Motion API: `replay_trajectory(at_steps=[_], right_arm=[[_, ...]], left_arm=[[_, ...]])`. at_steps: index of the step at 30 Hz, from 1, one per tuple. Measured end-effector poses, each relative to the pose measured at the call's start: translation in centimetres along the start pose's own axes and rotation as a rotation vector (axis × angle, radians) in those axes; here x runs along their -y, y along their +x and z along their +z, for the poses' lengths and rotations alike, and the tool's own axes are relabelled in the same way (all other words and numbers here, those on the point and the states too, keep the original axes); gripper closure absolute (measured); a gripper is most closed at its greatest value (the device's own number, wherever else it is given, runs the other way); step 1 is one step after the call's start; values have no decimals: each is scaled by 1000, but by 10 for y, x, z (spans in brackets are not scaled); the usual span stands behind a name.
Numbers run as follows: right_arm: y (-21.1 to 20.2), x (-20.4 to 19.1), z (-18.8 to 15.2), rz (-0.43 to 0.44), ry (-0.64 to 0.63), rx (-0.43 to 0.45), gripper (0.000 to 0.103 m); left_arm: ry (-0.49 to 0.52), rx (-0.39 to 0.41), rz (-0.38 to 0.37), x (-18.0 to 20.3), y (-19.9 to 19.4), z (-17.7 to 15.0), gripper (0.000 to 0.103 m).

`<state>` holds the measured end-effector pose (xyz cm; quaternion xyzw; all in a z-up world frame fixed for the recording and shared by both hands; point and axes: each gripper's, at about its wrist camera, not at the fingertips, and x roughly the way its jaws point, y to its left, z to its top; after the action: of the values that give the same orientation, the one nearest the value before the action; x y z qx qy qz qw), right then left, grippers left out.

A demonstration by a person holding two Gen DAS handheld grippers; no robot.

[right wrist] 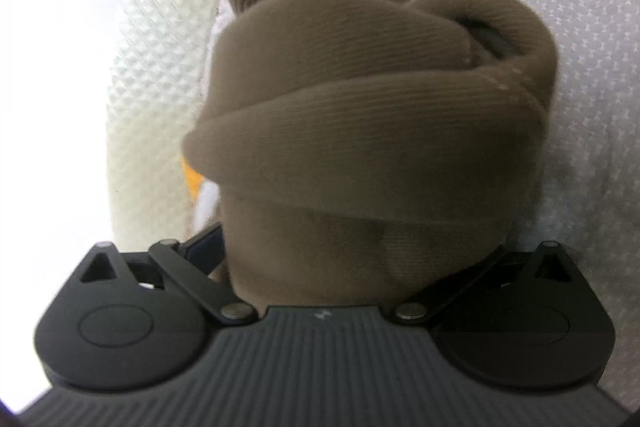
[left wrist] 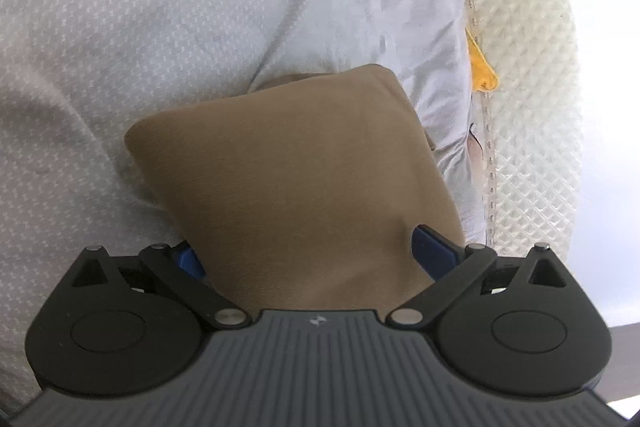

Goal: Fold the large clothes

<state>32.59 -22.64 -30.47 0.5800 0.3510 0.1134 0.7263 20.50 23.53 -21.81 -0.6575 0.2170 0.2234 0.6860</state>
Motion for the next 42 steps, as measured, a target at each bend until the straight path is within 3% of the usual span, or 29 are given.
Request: replay_trajectory(at_steps=[6, 10, 16, 21, 26, 33, 42], right_arm=[[-2, 8, 0, 29, 42, -4, 0], [4, 6, 2, 3, 23, -15, 0], [10, 4, 5, -38, -10, -38, 0], [18, 1, 8, -47, -14, -36, 0], [16, 3, 8, -53, -22, -33, 2], [9, -4, 5, -58, -63, -22, 19], [-3, -24, 0, 68, -217, 7, 27]], left_arm=[[-2, 24, 101, -3, 18, -3, 0], [-28, 16, 94, -8, 24, 0, 0], [-145, -22, 65, -23, 40, 9, 0], [-102, -6, 95, -13, 48, 12, 0], [-29, 9, 142, -3, 49, 11, 9], [70, 24, 176, 11, 41, 9, 22], [205, 42, 188, 35, 33, 5, 38]])
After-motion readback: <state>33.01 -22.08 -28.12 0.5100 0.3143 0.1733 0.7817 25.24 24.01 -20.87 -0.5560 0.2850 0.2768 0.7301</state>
